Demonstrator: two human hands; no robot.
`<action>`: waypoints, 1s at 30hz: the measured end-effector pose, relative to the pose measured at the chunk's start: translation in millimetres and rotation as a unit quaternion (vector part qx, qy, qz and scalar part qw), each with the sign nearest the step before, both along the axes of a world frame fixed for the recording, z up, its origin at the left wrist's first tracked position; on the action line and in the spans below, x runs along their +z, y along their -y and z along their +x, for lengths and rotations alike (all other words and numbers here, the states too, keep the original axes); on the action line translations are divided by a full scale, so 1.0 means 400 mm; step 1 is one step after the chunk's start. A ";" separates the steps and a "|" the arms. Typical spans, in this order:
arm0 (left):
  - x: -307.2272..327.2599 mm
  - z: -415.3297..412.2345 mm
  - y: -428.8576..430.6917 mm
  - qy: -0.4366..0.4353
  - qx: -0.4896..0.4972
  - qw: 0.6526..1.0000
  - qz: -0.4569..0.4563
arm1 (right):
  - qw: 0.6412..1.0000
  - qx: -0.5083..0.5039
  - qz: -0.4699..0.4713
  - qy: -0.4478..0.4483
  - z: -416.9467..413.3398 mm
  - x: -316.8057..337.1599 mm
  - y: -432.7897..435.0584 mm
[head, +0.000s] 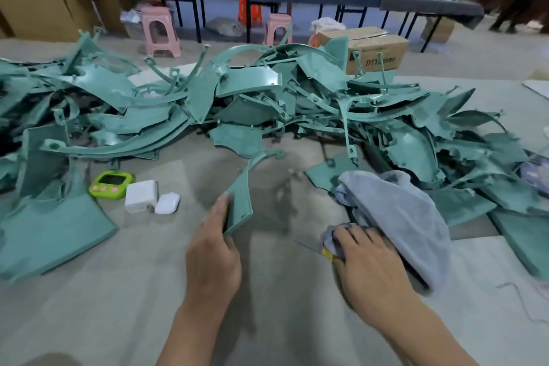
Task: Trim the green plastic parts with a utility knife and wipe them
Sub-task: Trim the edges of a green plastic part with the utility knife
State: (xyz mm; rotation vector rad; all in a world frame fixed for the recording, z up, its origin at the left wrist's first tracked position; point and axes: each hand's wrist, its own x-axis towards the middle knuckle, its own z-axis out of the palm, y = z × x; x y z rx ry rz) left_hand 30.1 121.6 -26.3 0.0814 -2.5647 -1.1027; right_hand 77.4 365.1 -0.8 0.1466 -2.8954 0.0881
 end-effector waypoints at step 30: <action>-0.006 -0.003 -0.003 0.045 -0.042 0.998 -0.030 | 0.995 0.002 -0.035 0.088 -0.011 0.007 -0.004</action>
